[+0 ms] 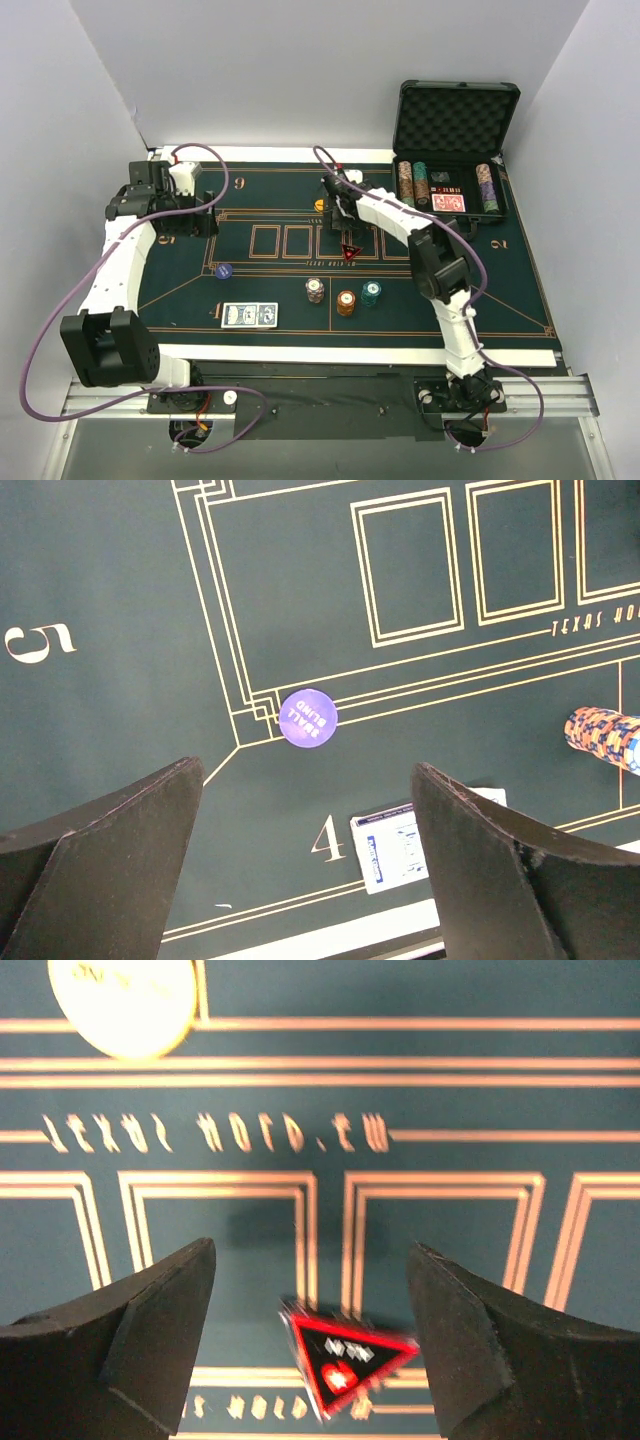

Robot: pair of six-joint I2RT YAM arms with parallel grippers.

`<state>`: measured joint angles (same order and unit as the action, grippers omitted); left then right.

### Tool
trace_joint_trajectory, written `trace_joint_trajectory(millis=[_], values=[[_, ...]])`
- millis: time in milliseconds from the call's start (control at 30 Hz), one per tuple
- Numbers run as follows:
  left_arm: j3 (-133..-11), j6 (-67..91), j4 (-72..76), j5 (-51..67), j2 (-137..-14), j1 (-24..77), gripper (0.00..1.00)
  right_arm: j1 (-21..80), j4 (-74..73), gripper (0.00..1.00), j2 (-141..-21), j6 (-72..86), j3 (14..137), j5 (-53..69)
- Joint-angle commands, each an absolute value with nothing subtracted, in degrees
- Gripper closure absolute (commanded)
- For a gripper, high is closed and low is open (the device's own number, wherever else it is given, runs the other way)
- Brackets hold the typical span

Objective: Distribute texas hold em gaming equipment

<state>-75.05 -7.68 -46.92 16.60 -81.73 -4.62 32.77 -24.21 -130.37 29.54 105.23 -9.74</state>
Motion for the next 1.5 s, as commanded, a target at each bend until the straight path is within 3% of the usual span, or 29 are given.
trace_joint_trajectory(millis=[0,367,700,1100,1300,1467], values=[[-76.03,-6.68,-47.64,18.55,-77.35,-5.19,0.04,33.92,-23.03,0.27,-121.91,27.42,96.17,-13.71],[-76.55,-6.86,-50.97,18.19,-73.04,-5.19,0.04,37.71,-25.13,0.22,-123.92,22.32,95.53,-16.26],[-76.55,-6.77,-51.94,18.11,-72.07,-5.19,0.04,34.98,-26.10,0.46,-121.74,25.13,90.18,-19.86],[-75.59,-7.56,-53.00,17.14,-69.79,-5.19,0.04,32.96,-24.87,0.57,-110.84,29.08,74.28,-23.90],[-74.45,-8.26,-53.44,17.31,-68.82,-5.27,0.04,32.52,-24.52,0.53,-102.05,33.31,63.21,-29.53],[-74.00,-8.70,-53.88,17.75,-68.38,-5.19,0.04,33.66,-23.12,0.34,-97.12,35.59,61.43,-29.62]])
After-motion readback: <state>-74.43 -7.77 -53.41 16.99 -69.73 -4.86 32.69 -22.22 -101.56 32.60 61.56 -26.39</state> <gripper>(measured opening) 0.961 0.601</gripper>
